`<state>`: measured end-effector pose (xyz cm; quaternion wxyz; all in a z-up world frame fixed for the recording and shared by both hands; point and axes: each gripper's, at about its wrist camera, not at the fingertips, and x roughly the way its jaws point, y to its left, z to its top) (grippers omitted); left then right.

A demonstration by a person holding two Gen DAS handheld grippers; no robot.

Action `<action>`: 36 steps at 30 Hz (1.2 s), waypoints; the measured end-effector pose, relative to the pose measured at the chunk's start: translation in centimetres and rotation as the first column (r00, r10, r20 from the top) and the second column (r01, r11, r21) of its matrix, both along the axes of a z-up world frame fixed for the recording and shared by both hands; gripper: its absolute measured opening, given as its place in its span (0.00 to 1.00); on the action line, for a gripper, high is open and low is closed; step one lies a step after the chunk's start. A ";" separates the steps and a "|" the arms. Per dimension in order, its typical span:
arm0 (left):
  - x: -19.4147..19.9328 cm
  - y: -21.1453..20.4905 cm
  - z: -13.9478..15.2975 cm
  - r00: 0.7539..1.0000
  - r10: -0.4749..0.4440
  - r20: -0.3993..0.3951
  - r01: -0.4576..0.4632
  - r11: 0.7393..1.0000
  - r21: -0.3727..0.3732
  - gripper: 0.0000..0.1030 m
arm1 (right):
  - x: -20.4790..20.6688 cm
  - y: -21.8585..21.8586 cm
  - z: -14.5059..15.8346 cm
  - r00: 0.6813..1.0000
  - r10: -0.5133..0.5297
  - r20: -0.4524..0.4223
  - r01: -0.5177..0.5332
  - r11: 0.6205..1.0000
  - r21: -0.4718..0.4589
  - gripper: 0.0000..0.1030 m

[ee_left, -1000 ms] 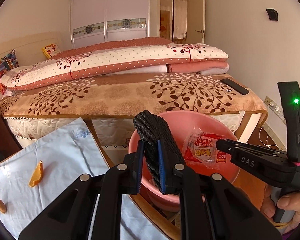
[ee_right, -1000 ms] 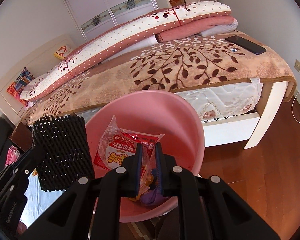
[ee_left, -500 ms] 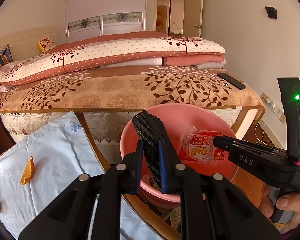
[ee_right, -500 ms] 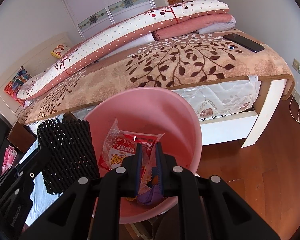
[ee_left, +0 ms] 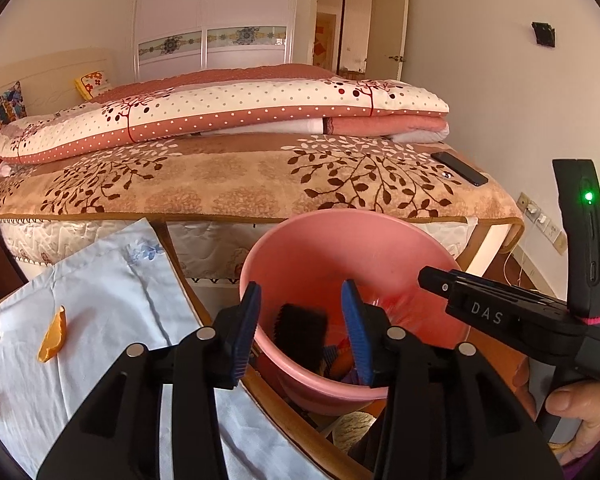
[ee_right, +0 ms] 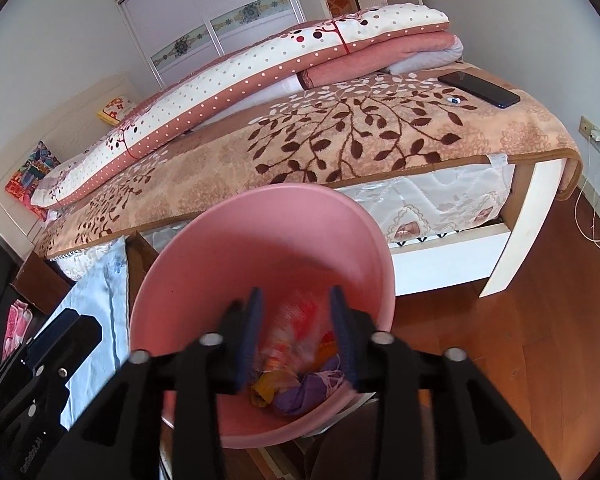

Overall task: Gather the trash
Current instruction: 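Open both tools to drop the snack bag and mesh net into the bucket, then move the left tool over the orange peel on the cloth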

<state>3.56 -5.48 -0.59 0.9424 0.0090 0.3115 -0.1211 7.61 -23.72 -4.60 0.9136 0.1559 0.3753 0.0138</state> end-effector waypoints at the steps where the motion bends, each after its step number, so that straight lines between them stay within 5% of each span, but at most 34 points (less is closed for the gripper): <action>1: 0.0 0.1 0.0 1.000 0.002 0.000 -0.002 1.000 -0.002 0.41 | -0.1 0.0 0.1 1.000 0.000 0.004 0.000 1.000 0.001 0.40; 23: -0.6 3.1 0.2 0.995 0.095 -0.006 -0.095 0.995 -0.037 0.41 | -1.2 3.0 0.9 0.993 0.102 0.056 -0.102 0.995 0.010 0.42; 36: -0.4 8.0 -0.2 0.968 0.247 -0.029 -0.249 0.967 -0.048 0.41 | -2.4 7.0 1.8 0.969 0.220 0.110 -0.221 0.975 -0.006 0.46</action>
